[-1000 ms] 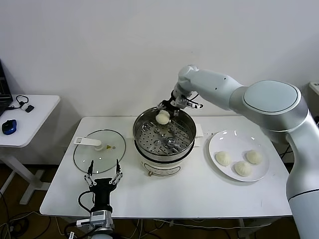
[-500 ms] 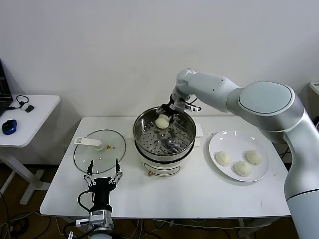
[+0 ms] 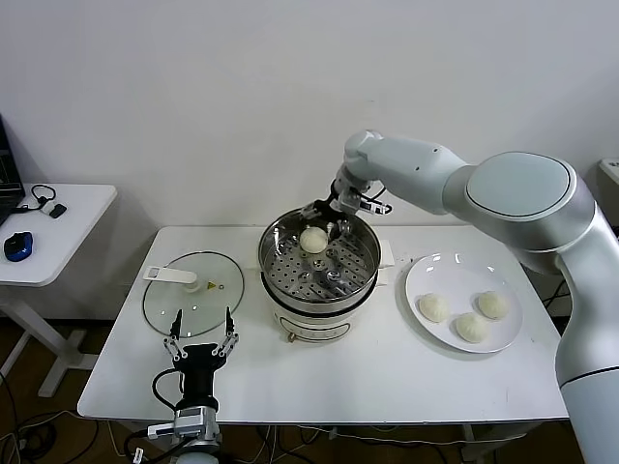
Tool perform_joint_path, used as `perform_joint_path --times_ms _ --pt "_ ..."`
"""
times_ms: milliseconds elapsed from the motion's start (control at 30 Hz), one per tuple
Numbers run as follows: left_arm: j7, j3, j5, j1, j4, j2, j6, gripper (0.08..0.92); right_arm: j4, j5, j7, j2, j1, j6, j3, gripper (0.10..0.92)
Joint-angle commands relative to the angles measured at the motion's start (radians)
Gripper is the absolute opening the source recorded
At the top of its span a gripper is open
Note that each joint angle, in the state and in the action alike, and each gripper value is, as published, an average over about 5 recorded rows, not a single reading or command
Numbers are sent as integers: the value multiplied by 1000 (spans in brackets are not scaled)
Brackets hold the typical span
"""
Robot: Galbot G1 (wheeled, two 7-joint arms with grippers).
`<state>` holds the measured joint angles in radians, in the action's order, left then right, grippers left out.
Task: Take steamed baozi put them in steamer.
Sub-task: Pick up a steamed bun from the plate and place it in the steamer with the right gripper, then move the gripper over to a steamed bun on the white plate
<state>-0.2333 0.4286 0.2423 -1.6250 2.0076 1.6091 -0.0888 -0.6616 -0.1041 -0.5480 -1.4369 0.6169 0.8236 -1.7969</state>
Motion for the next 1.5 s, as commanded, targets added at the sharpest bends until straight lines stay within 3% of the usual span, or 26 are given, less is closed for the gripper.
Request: perform_joint_path --times_ms 33,200,400,567,767,1067,1500 --pt "1 -2 2 -1 6 49 5 823 -86 -93 -26 34 93 49 -63 823" --pt "1 -8 6 -2 10 49 8 823 -280 -318 -69 94 243 19 -202 823" --pt "3 -14 10 -4 15 49 10 823 -505 -510 -134 185 399 -289 -332 823" --pt "4 -15 10 -6 16 49 9 823 -595 -582 -227 266 493 -502 -401 823" --pt "5 -17 7 -6 16 49 8 823 -676 -675 -329 345 558 -733 -457 823" --pt "5 -16 -1 -6 6 49 4 823 -741 -717 -348 443 553 -1005 -467 823" --pt "10 -7 -2 -7 2 49 3 823 -708 -746 -291 606 286 -1157 -285 823"
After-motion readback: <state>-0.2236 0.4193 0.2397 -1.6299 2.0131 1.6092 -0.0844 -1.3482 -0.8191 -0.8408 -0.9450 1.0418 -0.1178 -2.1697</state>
